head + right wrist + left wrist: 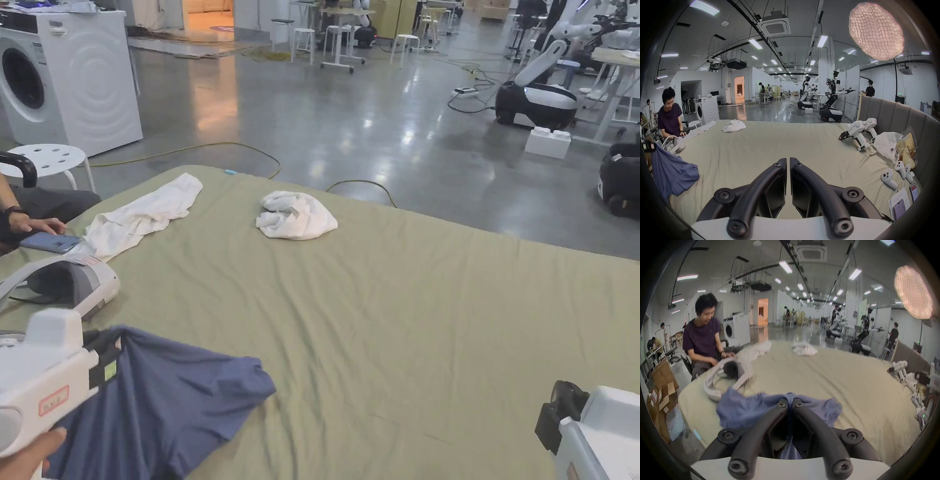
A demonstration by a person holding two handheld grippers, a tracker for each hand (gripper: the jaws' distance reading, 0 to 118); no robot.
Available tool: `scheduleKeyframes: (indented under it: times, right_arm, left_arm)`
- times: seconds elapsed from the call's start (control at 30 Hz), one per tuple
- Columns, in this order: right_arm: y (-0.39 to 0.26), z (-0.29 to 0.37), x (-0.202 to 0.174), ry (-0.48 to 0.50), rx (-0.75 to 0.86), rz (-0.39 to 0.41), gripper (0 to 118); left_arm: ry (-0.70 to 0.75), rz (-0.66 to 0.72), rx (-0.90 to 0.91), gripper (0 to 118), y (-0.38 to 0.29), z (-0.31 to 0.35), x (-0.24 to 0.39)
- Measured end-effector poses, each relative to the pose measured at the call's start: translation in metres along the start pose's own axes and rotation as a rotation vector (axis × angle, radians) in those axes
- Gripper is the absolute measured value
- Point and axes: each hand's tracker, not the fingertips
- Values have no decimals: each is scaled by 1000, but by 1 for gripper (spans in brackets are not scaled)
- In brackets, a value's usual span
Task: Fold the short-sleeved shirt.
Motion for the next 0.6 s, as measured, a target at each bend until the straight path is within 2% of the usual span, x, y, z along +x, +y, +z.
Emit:
scheduleKeyframes:
  times: [0.13,0.3,0.6]
  right_arm:
    - [6,6,5,-2,19,-7,3]
    - [13,16,18,-14,49,-22,3]
    - [21,41,57,-66,95,-46,3]
  left_arm:
    - [-80,-24,95,0,48,14,28]
    - [-195,-79,181,0,96,34,92]
    - [-456,-167,265,0,133,47,235]
